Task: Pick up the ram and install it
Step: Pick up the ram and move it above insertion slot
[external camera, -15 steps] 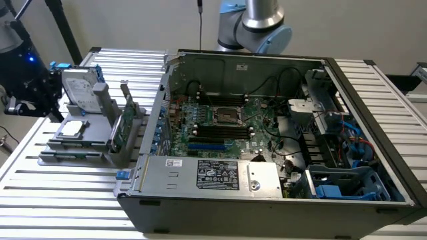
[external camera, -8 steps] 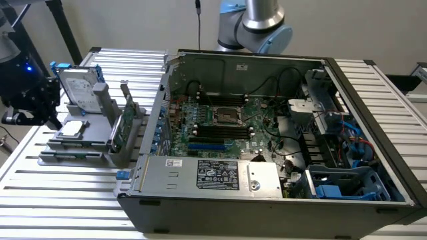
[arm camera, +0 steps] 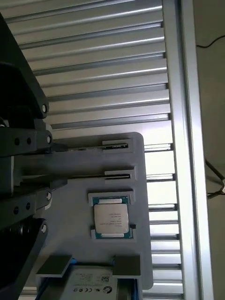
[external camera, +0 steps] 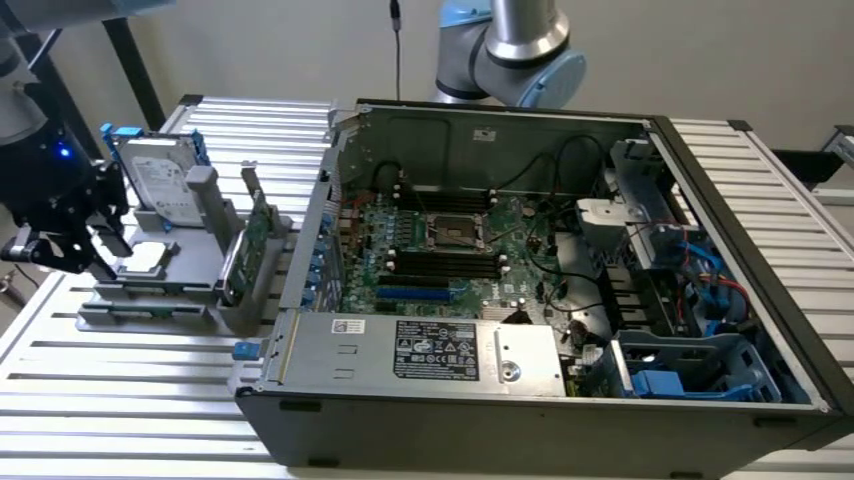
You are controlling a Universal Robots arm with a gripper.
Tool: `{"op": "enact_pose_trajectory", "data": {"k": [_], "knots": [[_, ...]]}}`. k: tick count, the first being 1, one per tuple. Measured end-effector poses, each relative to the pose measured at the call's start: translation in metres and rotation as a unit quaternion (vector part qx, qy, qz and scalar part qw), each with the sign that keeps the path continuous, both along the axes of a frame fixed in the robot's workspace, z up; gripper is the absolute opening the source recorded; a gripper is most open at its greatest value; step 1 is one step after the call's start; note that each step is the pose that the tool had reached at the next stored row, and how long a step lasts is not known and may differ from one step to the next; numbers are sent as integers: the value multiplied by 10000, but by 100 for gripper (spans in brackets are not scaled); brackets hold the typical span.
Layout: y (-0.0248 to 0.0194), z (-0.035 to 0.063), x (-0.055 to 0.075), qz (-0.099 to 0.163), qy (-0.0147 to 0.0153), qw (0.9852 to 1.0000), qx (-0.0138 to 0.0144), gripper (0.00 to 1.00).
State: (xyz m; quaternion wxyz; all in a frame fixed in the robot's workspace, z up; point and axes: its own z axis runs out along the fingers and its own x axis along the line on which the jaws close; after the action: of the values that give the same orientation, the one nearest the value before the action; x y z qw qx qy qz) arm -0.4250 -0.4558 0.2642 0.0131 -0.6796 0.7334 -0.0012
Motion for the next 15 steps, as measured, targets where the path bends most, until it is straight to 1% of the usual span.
{"op": "enact_pose_trajectory", "data": {"k": [1,2,15], "knots": [[-2,-14,3,22,4,10000,0,36],[-4,-31,6,45,8,10000,0,42],[-60,-241,41,252,74,9997,0,42]]}}
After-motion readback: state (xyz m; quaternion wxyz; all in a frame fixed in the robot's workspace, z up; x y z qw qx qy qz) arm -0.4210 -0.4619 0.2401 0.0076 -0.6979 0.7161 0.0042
